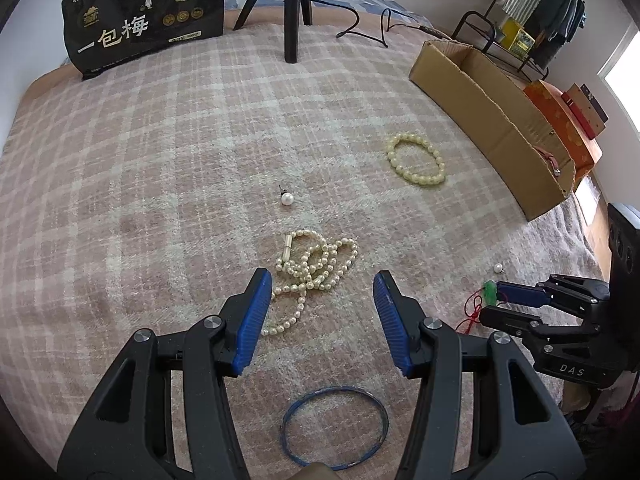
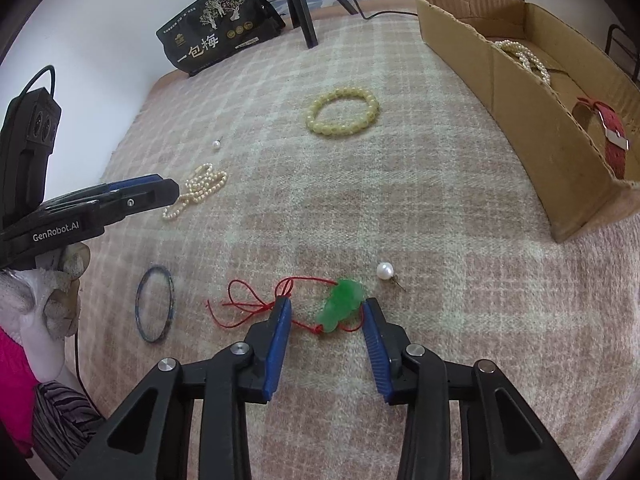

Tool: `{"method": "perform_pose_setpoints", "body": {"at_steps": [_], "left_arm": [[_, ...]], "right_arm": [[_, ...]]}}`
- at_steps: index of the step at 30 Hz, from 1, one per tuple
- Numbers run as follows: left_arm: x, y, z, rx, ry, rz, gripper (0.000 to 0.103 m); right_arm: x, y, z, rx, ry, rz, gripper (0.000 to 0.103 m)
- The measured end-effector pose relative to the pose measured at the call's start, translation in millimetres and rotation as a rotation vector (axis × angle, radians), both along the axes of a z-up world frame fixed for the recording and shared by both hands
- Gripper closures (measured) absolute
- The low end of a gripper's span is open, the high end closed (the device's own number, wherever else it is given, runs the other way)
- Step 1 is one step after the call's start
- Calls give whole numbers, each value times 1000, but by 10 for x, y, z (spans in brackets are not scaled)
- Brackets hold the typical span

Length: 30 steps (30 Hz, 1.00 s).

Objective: Organize jewelry
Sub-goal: 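Grasp the green jade pendant with the right tool while the left tool grasps the short pearl strand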

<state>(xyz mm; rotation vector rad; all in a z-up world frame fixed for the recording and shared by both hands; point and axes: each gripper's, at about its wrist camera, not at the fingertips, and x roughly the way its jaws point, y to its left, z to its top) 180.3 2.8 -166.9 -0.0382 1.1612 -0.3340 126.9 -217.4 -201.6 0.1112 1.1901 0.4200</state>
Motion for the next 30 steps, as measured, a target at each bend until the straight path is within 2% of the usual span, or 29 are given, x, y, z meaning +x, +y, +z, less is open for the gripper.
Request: {"method": "perform_pose_setpoints", "body": {"at_steps": [9, 14, 15, 17, 21, 25, 28, 30], "left_arm": [[77, -117, -160, 63, 1, -24, 49], [92, -128, -249, 103, -4, -25, 50], [89, -137, -257, 110, -10, -27, 52], [76, -152, -261, 136, -34, -33, 66], [69, -142, -251, 141, -48, -26, 85], [44, -173, -229, 146, -62, -31, 91], [6, -201, -181, 146, -77, -38, 97], [-9, -209, -134, 141, -89, -37, 97]], "right_arm": [[-10, 207, 11, -121, -74, 76, 70], [-33, 225, 10, -154, -104, 103, 74], [-38, 224, 8, -158, -109, 106, 75], [-46, 217, 2, -165, -117, 109, 78], [-55, 235, -4, -178, -136, 106, 81], [-67, 265, 9, -200, -155, 118, 87], [-63, 245, 19, -186, -152, 115, 87], [-59, 234, 24, -177, -152, 111, 87]]}}
